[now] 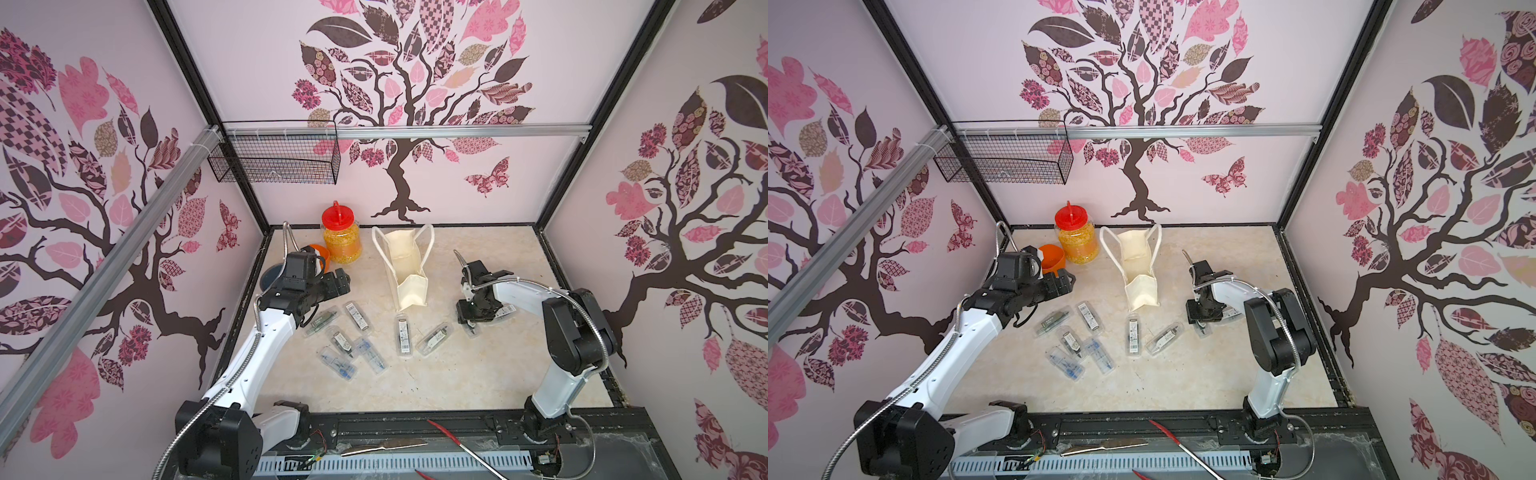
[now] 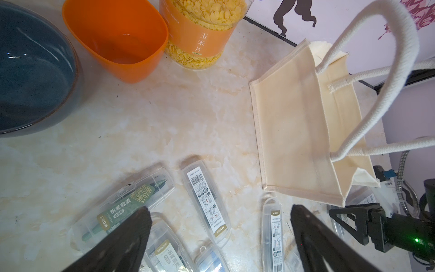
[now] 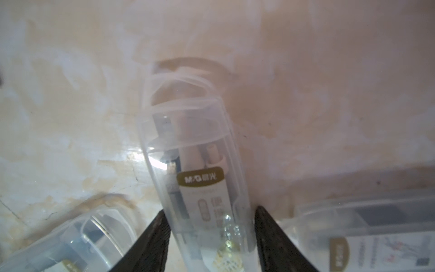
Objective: Put the compass set into the canvas bag
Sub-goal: Pick up the compass set at the center of the board.
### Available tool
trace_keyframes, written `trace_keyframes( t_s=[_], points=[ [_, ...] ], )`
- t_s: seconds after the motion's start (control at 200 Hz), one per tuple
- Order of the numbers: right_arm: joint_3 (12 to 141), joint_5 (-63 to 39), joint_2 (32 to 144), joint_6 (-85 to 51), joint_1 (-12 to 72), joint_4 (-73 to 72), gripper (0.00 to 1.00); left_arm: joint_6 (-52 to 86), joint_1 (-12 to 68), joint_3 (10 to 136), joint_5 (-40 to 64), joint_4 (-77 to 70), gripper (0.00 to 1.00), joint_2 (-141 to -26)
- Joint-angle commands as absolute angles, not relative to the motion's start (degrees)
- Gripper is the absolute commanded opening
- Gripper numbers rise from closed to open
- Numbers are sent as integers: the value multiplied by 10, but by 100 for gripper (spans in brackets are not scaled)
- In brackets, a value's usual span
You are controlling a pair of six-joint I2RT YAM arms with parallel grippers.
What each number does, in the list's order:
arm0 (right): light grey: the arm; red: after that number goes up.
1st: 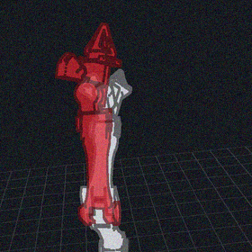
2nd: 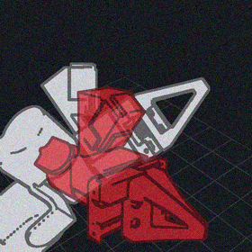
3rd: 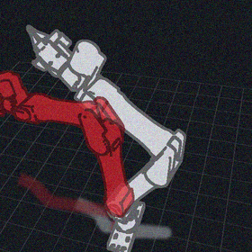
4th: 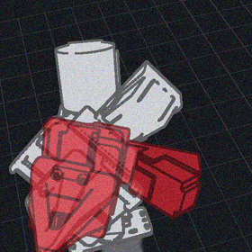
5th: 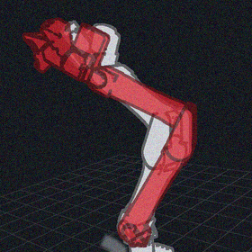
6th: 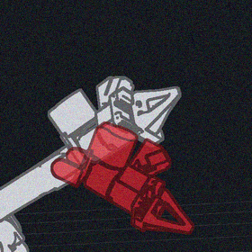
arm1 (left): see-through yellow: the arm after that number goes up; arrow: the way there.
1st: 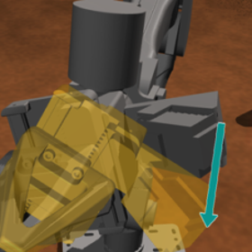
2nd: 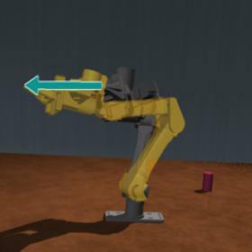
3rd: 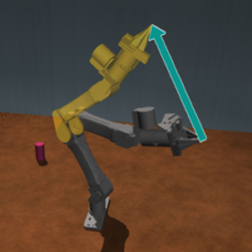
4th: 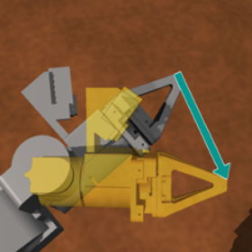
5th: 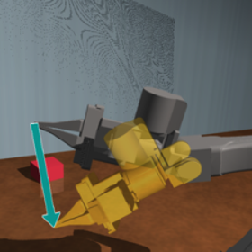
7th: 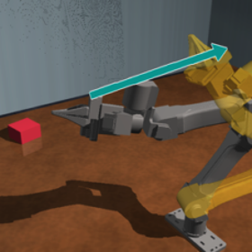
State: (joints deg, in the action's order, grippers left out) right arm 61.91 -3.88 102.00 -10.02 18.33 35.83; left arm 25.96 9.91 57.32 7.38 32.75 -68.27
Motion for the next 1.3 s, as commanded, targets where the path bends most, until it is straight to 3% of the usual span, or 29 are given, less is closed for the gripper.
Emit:
trace_keyframes(
  t_s=[0.0,0.445,0.555,0.925,1.295],
  points=[
    [624,-36,1046,-113,188,359,59,263,100,563,68,330,96,-671],
    [654,6,1068,-144,208,378,56,262,100,562,62,332,97,-670],
    [650,1,1065,-154,208,374,61,261,100,562,61,334,97,-669],
    [607,37,1029,-152,208,391,67,260,101,565,62,334,97,-667],
    [583,3,1020,-146,208,373,59,262,101,565,61,337,97,-666]
  ],
)
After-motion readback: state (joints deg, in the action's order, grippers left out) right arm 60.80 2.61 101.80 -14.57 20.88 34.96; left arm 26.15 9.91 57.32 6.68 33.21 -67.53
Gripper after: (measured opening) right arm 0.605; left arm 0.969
